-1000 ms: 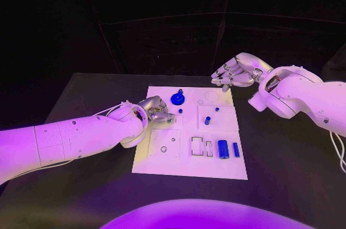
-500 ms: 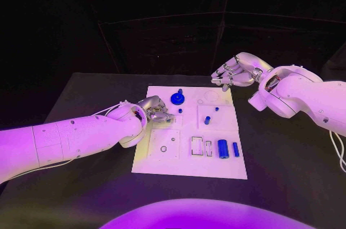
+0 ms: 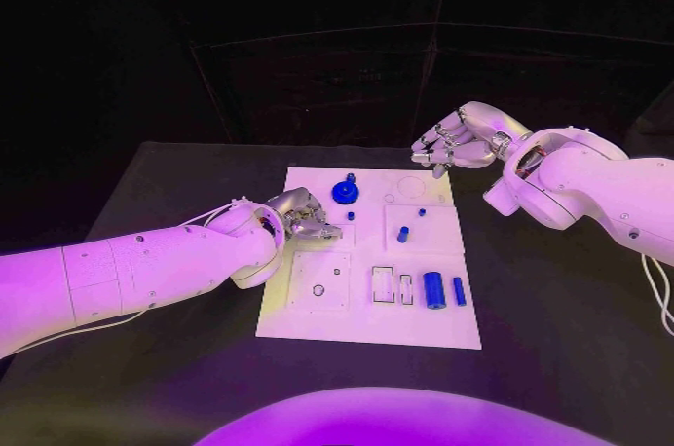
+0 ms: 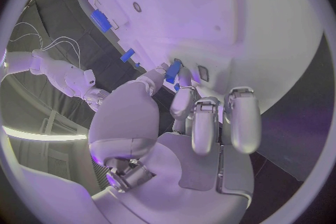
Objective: Assemble the parts on the task board
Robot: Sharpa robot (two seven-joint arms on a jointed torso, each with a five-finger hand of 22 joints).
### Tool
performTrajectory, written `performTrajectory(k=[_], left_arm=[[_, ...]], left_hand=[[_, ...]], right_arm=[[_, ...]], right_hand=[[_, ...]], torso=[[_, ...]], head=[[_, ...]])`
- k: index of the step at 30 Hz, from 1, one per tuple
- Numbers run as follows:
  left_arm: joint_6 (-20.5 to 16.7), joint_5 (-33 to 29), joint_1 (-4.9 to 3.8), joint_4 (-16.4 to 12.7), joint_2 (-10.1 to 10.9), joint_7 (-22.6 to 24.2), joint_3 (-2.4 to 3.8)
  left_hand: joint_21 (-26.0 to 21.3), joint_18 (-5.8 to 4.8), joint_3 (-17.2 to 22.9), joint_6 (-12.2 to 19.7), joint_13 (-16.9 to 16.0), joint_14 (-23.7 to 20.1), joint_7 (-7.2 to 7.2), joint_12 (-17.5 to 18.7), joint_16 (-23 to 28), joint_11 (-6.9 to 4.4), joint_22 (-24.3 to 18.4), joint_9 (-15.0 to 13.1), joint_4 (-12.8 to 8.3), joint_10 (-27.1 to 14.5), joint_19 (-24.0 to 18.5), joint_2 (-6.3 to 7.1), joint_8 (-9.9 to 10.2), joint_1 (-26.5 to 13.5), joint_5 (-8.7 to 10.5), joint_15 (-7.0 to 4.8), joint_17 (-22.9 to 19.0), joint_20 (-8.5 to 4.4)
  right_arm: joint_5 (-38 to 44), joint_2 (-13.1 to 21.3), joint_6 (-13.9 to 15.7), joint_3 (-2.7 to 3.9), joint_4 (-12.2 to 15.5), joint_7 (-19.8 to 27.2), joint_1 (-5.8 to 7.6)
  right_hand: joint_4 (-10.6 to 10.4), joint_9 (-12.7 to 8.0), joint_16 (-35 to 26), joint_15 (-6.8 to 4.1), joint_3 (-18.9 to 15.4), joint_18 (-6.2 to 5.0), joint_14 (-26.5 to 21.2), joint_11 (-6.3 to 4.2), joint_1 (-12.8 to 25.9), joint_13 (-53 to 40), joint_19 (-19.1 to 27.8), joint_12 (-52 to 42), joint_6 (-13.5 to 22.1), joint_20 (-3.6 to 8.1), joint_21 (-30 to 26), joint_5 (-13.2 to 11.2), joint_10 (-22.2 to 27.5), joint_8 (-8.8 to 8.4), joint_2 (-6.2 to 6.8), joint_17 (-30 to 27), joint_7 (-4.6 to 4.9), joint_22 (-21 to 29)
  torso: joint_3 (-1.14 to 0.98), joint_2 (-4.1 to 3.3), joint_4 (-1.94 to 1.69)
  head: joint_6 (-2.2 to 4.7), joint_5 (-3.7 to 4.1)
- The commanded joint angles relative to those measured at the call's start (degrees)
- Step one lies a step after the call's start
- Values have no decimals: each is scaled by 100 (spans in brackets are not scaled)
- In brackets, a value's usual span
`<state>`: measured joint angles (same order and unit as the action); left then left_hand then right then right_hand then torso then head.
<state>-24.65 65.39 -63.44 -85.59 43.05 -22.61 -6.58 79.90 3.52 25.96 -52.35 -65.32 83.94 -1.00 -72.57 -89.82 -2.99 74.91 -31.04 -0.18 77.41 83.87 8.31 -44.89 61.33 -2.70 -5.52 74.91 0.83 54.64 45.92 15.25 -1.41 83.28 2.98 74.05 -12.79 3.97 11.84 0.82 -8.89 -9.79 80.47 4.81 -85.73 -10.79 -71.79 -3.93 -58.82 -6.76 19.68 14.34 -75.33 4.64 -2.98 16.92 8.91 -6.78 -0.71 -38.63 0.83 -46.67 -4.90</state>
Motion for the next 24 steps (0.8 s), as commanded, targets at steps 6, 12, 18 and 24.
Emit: performTrajectory(k=[6,12,18,24], left_arm=[[18,-110,20,2,7,-61,-17],[1,-163,20,-8,14,-51,-17],[-4,-194,20,-15,19,-46,-17],[-8,-241,19,-17,24,-41,-16]], left_hand=[[29,-40,-248,-29,-16,606,-4,-34,-18,23,112,11,129,33,91,-49,-40,-127,-6,-29,1509,-32],[26,-39,-337,-30,-31,606,-1,-46,-18,24,113,15,203,40,91,-97,-43,-160,-10,-30,1509,-33],[25,-39,-403,-27,-33,606,-1,-50,-18,23,116,21,274,40,93,-132,-43,-202,-13,-30,1509,-33],[22,-39,-464,-24,-42,606,-2,-59,-18,24,118,30,397,44,93,-182,-40,-295,-16,-29,1509,-31]], right_arm=[[-16,-2,-20,3,-8,56,10],[-16,-3,-21,3,-13,57,10],[-16,-6,-21,3,-18,57,10],[-16,-7,-20,3,-20,58,10]], right_hand=[[-26,-2,-28,29,6,-69,-26,2,4,11,-10,19,-5,-31,-23,37,32,-31,53,-6,46,7],[-26,-2,-28,29,6,-69,-26,2,4,11,-10,19,-5,-31,-23,37,32,-31,53,-6,46,7],[-26,-2,-28,29,6,-69,-26,2,4,11,-10,19,-5,-31,-23,37,32,-31,53,-6,46,7],[-26,-2,-28,29,6,-69,-26,2,4,11,-10,19,-5,-31,-23,37,32,-31,53,-6,46,7]], torso=[[1,-1,-1],[1,-1,1],[1,0,-1],[0,-2,2]], head=[[3,-5],[5,-5],[7,-11],[12,-6]])
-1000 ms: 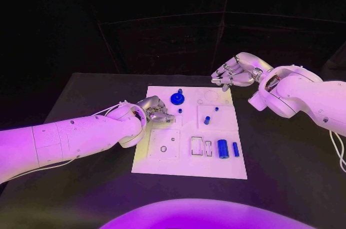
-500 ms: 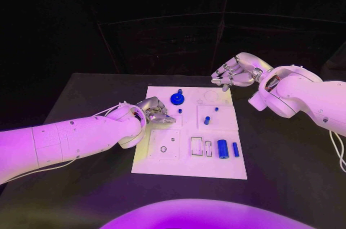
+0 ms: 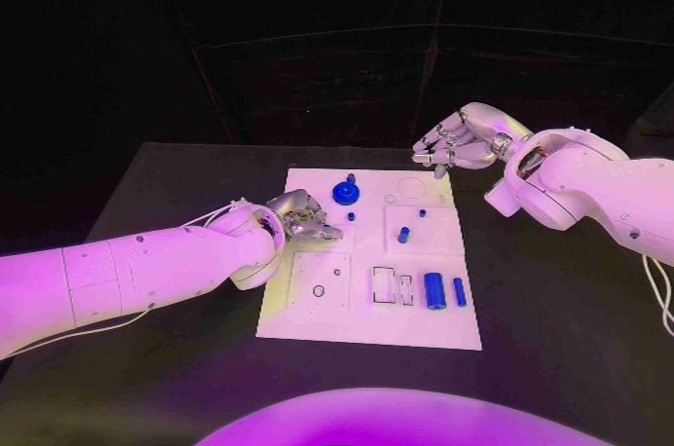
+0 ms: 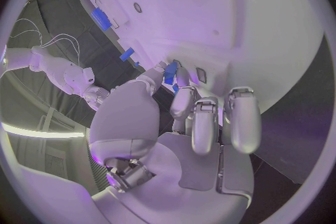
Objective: Assemble the parts on the task board
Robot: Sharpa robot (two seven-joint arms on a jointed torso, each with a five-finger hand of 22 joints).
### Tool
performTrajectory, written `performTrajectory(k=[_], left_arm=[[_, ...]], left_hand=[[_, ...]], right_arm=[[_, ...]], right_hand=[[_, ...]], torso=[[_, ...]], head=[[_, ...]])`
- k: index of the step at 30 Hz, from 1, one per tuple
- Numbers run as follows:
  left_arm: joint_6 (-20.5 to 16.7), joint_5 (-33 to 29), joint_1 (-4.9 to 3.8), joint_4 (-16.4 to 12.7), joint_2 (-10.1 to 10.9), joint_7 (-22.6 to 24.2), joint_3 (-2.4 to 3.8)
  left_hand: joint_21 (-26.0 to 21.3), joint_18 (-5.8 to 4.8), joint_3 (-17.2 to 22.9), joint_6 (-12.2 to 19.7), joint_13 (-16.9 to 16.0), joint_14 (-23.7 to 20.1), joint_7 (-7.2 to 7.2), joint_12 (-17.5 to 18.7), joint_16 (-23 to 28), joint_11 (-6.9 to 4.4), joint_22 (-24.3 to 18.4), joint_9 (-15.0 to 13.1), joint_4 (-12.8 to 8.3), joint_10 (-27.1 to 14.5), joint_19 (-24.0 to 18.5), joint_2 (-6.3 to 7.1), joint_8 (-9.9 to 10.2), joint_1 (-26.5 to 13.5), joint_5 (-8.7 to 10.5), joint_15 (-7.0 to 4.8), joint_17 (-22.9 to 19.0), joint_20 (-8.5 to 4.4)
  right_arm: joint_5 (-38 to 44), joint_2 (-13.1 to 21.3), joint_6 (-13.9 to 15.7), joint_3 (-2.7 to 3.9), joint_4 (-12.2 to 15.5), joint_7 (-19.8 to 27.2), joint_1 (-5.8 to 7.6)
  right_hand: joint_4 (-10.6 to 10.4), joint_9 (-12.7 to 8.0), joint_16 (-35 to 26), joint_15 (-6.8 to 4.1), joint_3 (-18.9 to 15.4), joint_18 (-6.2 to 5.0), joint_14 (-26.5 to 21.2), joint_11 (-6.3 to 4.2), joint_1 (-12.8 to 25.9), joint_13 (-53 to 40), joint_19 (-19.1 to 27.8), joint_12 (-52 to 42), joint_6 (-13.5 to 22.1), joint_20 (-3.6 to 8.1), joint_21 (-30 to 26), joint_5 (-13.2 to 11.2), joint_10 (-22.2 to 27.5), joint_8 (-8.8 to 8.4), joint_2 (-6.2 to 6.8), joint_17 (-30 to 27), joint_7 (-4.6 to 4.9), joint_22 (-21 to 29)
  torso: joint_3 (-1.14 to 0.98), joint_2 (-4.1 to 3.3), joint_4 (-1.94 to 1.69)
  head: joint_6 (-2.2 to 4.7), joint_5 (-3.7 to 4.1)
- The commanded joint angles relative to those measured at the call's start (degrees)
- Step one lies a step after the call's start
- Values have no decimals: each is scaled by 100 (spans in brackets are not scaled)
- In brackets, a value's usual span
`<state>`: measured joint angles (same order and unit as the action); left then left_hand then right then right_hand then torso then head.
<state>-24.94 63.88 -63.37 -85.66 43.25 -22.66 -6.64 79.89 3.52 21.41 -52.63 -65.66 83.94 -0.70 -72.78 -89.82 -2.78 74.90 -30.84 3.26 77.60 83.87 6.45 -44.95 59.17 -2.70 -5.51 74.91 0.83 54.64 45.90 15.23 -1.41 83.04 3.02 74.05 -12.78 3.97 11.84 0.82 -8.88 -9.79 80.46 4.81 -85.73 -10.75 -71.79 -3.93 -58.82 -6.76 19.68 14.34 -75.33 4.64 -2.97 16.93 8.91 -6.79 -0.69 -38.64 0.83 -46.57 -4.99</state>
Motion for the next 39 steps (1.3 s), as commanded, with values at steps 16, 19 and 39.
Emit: performTrajectory(k=[16,19,39], left_arm=[[67,-252,11,-66,68,-22,-8],[78,-261,11,-70,75,-22,-8],[36,-270,5,-124,147,-20,2]], left_hand=[[23,-39,101,2,-52,606,-17,-71,-18,-8,130,35,260,47,97,21,-22,-248,-22,-37,1509,-35],[23,-39,101,2,-52,606,-17,-71,-18,-8,130,35,260,47,97,21,-22,-248,-22,-37,1509,-35],[19,-38,174,-12,-61,606,-10,-79,-18,-15,129,39,282,54,97,104,-30,-252,-22,-43,1509,-40]], right_arm=[[-16,-5,-22,3,-2,52,10],[-16,-5,-22,3,-2,51,10],[-16,-5,-16,3,-6,52,10]], right_hand=[[-27,-2,-28,29,5,-69,-25,2,4,6,-10,19,-5,-31,-23,37,32,-31,53,-7,46,8],[-27,-2,-28,29,5,-69,-25,2,4,6,-10,19,-5,-31,-23,37,32,-31,53,-7,46,8],[-31,-3,-33,31,2,-69,-28,6,5,8,-11,18,0,-34,-33,37,37,-34,59,-8,49,14]], torso=[[0,1,-1],[-1,3,-1],[-3,2,0]], head=[[-10,8],[-19,7],[-14,17]])
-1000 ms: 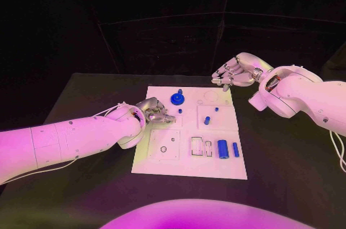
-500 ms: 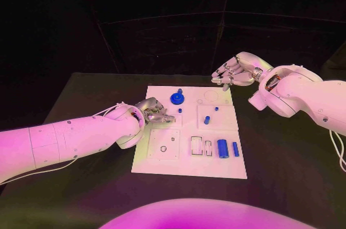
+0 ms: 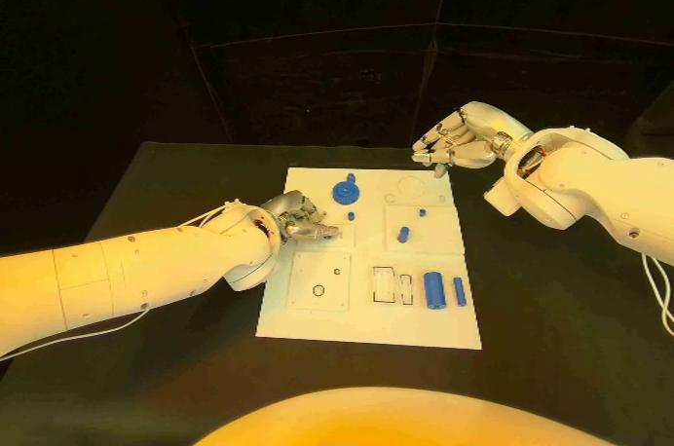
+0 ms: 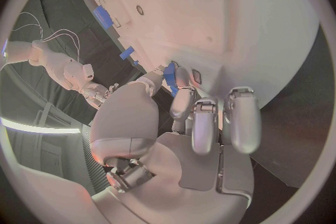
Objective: Assemble the parts on the task board
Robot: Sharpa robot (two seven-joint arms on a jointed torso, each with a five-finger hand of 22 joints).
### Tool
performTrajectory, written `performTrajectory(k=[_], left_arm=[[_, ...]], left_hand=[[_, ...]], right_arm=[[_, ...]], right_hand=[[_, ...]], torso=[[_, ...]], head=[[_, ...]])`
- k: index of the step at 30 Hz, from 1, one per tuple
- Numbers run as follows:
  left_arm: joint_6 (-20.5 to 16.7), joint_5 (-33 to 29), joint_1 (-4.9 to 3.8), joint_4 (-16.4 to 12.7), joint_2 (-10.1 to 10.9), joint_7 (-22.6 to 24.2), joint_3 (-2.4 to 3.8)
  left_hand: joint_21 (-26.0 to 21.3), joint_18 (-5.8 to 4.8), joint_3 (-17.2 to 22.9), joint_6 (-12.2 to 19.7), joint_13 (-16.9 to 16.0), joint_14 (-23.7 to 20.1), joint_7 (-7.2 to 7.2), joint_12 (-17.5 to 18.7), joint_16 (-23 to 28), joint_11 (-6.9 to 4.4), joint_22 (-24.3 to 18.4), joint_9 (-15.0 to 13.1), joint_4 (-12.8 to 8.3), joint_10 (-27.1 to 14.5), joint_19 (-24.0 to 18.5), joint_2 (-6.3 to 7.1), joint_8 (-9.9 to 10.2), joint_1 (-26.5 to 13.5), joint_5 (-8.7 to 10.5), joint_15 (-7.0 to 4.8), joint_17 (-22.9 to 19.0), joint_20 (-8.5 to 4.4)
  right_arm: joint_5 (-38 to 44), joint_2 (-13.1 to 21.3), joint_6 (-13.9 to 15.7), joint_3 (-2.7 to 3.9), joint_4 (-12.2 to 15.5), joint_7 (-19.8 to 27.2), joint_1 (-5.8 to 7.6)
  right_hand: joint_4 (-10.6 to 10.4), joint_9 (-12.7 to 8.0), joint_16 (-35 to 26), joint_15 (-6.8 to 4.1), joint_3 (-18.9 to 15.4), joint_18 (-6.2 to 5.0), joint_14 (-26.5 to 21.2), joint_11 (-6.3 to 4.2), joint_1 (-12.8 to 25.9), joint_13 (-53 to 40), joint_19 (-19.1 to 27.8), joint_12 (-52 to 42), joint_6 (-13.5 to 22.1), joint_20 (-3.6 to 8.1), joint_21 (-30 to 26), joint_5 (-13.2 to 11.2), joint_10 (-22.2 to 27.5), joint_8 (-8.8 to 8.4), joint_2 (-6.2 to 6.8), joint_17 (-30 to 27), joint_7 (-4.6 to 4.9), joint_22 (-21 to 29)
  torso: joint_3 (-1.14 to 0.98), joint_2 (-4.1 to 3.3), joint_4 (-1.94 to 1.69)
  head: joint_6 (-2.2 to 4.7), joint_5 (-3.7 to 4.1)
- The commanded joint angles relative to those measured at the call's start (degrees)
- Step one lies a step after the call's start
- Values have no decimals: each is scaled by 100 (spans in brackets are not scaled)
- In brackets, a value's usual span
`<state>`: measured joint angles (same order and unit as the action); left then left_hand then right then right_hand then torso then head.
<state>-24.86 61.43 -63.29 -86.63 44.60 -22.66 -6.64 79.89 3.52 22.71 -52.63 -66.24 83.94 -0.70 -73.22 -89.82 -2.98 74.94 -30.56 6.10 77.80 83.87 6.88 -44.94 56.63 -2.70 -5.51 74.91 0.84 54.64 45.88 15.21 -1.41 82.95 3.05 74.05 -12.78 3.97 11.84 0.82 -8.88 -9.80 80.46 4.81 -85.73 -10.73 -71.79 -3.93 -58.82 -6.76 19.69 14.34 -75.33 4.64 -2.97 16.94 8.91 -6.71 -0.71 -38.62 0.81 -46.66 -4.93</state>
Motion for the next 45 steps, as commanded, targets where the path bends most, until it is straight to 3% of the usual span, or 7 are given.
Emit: performTrajectory(k=[1,27,36,45], left_arm=[[34,-24,-4,-31,15,-22,3],[184,-90,-55,33,-19,-103,11],[130,-92,-61,80,-42,-117,11],[89,-127,-62,52,-37,-78,11]], left_hand=[[19,-38,46,-12,-3,606,-9,-36,-18,5,126,10,-2,34,96,65,-31,3,-22,-44,1509,-40],[2,-36,-91,-42,20,606,-26,-25,-18,18,121,12,220,24,92,307,-68,-150,-18,-40,1509,-42],[-5,-35,-256,-32,22,606,-26,-25,-18,19,120,9,294,19,91,271,-81,-138,-18,-38,1509,-39],[-6,-35,-177,-5,17,606,-10,-30,-18,6,128,9,213,20,93,82,-91,132,-26,-45,1509,-42]], right_arm=[[-16,-4,-14,3,3,50,10],[-16,-7,3,2,6,40,10],[-17,-10,6,2,5,40,10],[-17,-11,5,2,3,40,10]], right_hand=[[-32,-3,-33,31,1,-69,-28,6,5,7,-11,18,0,-34,-33,37,37,-34,59,-9,49,6],[-38,-4,-41,35,-6,-68,-33,11,9,10,-12,19,10,-37,-45,38,44,-39,70,-10,54,13],[-38,-4,-41,35,-6,-68,-33,11,9,10,-12,19,10,-37,-45,38,44,-39,70,-10,54,13],[-41,-5,-45,37,-9,-68,-36,14,13,12,-12,19,14,-39,-50,38,49,-40,74,-11,56,15]], torso=[[-1,0,2],[-4,-1,4],[-1,-3,4],[0,0,0]], head=[[-2,19],[4,30],[9,40],[13,37]])
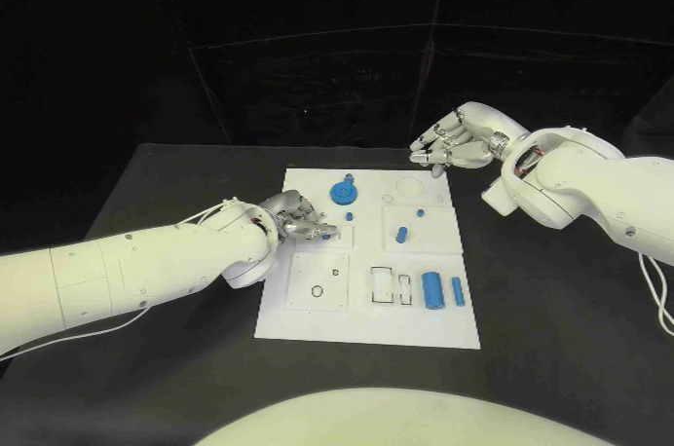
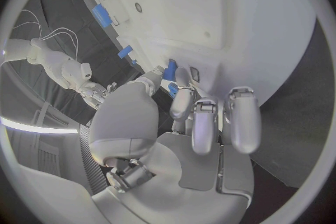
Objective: Assemble the parts on the task board
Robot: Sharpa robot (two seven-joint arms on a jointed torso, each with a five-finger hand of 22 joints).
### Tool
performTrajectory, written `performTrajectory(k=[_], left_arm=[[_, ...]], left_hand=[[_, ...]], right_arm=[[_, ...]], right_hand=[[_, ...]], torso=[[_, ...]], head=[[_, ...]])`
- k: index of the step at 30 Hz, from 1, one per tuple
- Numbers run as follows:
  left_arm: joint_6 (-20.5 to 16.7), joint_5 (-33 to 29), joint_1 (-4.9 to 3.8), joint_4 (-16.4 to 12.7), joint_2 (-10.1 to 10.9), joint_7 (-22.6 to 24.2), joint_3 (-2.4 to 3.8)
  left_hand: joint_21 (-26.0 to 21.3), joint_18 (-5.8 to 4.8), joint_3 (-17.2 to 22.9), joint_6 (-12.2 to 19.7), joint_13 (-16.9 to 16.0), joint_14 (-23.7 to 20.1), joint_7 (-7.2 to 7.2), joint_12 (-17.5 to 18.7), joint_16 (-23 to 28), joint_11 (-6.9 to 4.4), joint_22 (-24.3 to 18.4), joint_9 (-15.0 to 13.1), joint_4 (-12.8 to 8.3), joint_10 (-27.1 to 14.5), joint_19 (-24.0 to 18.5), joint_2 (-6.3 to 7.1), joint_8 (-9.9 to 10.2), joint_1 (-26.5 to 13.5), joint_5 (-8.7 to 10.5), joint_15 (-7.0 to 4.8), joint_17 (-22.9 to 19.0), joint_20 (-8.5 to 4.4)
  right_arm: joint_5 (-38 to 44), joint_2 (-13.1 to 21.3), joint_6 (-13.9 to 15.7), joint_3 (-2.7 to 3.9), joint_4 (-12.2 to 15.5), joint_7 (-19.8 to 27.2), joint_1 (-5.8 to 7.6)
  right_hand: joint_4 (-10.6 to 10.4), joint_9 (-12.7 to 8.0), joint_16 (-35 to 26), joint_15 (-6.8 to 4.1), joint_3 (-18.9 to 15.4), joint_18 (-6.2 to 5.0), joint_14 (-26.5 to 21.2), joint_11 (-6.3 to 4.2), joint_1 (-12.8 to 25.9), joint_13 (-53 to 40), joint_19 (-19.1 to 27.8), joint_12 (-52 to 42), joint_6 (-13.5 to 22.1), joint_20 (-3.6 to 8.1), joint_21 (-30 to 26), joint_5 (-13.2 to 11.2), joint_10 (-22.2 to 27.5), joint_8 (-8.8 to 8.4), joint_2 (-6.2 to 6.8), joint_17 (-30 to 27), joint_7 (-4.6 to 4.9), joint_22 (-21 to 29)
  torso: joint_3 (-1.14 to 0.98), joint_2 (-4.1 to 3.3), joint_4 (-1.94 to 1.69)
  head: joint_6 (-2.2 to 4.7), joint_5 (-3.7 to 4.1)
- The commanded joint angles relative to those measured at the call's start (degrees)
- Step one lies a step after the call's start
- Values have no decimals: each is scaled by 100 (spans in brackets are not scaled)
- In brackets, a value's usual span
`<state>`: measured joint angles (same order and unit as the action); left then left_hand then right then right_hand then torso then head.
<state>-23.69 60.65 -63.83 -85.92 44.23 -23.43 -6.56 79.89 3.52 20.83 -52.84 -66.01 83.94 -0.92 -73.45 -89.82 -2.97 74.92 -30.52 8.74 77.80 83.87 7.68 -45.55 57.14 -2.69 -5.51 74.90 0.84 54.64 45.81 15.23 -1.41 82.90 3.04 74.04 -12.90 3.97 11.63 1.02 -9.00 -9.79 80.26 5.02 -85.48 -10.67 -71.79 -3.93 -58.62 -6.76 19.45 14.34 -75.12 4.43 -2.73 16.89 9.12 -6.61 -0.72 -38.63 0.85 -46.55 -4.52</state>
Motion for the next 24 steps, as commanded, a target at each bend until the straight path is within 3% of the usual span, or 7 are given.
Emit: performTrajectory(k=[1,11,20,24], left_arm=[[-20,-59,-9,-23,0,3,3],[6,-117,-9,-63,21,51,6],[64,-123,-47,-101,66,17,131],[92,-123,-82,-119,84,-9,149]], left_hand=[[-7,-35,17,18,-6,606,12,-7,-18,5,129,5,-56,20,93,1,-29,91,-27,-45,1510,-43],[-13,-36,-444,11,-2,606,-10,-9,-18,25,137,9,167,17,94,194,-51,-148,-22,-32,1510,-33],[-22,-35,-1123,28,2,606,-7,-11,-18,22,148,17,403,11,96,109,-70,-48,-25,-34,1510,-35],[-26,-34,-1244,32,5,606,-8,-9,-18,23,149,20,456,8,96,74,-73,-13,-26,-35,1510,-35]], right_arm=[[-17,-4,3,3,7,41,10],[-17,-10,0,3,1,43,10],[-17,-19,-3,3,-4,41,10],[-17,-20,-2,3,-4,40,10]], right_hand=[[-29,-5,-23,17,3,-69,-16,-7,-11,5,-12,19,-6,-39,-26,38,28,-20,50,-7,35,5],[-29,-5,-23,17,3,-69,-16,-7,-11,5,-12,19,-6,-39,-26,38,28,-20,50,-7,35,5],[-29,-5,-23,17,3,-69,-16,-7,-11,5,-12,19,-6,-39,-26,38,28,-20,50,-7,35,5],[-33,-5,-28,20,0,-68,-20,-5,-9,7,-11,19,0,-41,-34,41,33,-22,55,-8,38,10]], torso=[[1,1,-3],[1,2,-2],[-4,-2,2],[-3,1,0]], head=[[3,-4],[14,-7],[10,-7],[14,-5]])
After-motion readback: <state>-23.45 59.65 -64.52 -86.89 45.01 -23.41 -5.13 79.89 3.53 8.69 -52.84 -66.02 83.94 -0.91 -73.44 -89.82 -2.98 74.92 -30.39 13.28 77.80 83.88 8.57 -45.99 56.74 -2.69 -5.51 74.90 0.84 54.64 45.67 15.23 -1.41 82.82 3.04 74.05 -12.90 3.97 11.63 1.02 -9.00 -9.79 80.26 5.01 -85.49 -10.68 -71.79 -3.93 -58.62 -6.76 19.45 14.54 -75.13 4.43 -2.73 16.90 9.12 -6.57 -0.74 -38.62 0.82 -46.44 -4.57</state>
